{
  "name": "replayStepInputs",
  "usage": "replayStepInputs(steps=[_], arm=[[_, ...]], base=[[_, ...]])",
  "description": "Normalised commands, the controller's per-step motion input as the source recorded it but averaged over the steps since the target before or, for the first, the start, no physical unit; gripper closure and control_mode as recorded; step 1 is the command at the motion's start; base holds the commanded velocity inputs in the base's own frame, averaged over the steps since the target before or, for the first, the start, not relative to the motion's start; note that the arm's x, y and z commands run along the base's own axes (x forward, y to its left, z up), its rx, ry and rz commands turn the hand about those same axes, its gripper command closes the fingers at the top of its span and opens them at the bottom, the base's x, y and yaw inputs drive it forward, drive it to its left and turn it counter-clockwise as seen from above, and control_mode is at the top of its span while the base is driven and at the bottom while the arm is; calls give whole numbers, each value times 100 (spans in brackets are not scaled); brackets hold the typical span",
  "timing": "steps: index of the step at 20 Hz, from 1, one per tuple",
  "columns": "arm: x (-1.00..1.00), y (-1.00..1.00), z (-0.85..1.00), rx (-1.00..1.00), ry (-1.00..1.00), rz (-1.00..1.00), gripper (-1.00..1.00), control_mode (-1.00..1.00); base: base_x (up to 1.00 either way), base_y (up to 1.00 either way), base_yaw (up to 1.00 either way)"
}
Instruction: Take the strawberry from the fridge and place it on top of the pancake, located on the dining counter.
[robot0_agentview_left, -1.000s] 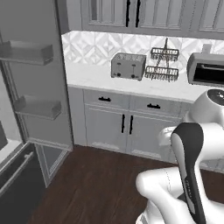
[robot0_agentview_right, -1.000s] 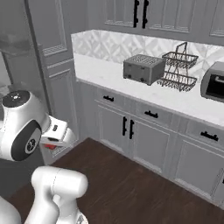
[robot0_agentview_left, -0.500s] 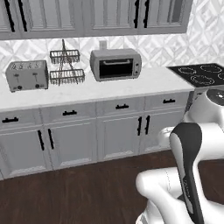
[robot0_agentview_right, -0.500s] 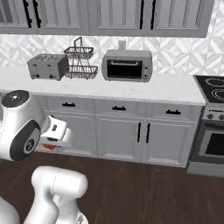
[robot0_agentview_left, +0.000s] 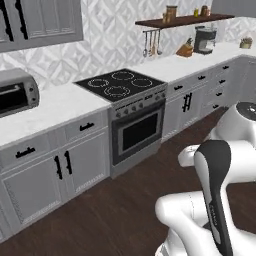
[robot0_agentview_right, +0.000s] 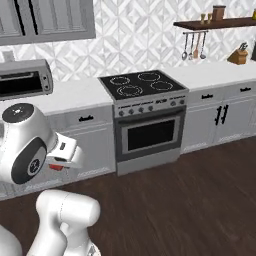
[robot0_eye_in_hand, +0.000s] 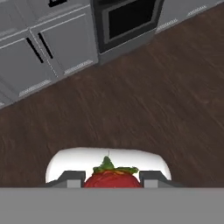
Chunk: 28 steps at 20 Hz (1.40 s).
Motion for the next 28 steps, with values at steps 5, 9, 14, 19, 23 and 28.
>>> replayStepInputs(steps=[5, 9, 14, 19, 23, 28], arm=[[0, 0, 0, 0, 0, 0, 100, 100], [0, 0, 0, 0, 0, 0, 100, 100], [0, 0, 0, 0, 0, 0, 100, 100], [0, 0, 0, 0, 0, 0, 100, 100], [0, 0, 0, 0, 0, 0, 100, 100], [0, 0, 0, 0, 0, 0, 100, 100]], base=[[0, -88, -79], [0, -89, -79], [0, -94, -77], [5, -100, -72], [42, -88, -66], [89, -25, -59]])
